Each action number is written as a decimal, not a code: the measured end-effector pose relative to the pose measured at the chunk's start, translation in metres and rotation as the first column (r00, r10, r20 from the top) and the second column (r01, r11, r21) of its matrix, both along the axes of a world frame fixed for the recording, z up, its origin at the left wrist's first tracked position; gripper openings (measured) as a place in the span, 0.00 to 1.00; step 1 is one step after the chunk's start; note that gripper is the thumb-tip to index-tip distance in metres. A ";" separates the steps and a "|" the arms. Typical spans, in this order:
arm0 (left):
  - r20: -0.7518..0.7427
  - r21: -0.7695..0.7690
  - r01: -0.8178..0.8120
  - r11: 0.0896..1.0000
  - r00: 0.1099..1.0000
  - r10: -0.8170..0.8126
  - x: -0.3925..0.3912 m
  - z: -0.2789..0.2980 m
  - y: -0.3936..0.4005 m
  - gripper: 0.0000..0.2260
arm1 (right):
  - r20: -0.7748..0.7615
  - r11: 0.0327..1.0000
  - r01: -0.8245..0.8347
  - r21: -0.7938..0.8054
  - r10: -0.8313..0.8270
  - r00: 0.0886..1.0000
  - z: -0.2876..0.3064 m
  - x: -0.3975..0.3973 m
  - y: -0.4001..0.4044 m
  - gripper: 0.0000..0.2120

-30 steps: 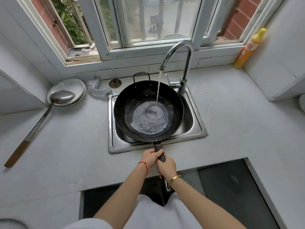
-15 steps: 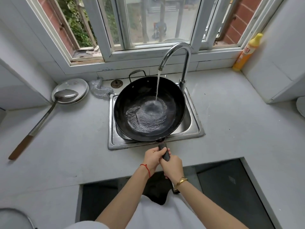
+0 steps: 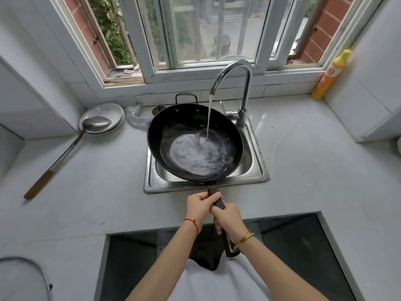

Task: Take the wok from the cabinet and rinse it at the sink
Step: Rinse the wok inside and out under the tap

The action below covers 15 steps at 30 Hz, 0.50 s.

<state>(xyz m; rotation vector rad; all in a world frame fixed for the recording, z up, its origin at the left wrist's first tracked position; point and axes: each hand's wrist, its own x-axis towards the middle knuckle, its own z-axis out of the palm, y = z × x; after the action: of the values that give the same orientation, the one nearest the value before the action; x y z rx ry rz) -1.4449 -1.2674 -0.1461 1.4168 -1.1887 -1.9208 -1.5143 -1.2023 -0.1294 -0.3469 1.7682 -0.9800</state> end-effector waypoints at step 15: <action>-0.211 0.237 0.026 0.971 0.977 0.026 -0.005 0.009 0.002 0.06 | -0.317 0.991 -0.124 0.044 0.132 0.939 0.011 -0.005 0.002 0.07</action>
<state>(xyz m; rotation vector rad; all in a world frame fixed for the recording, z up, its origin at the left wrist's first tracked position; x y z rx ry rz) -1.4498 -1.2653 -0.1367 1.2828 -0.8820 -2.2123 -1.5194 -1.2000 -0.1184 -0.6275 2.0182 -0.8431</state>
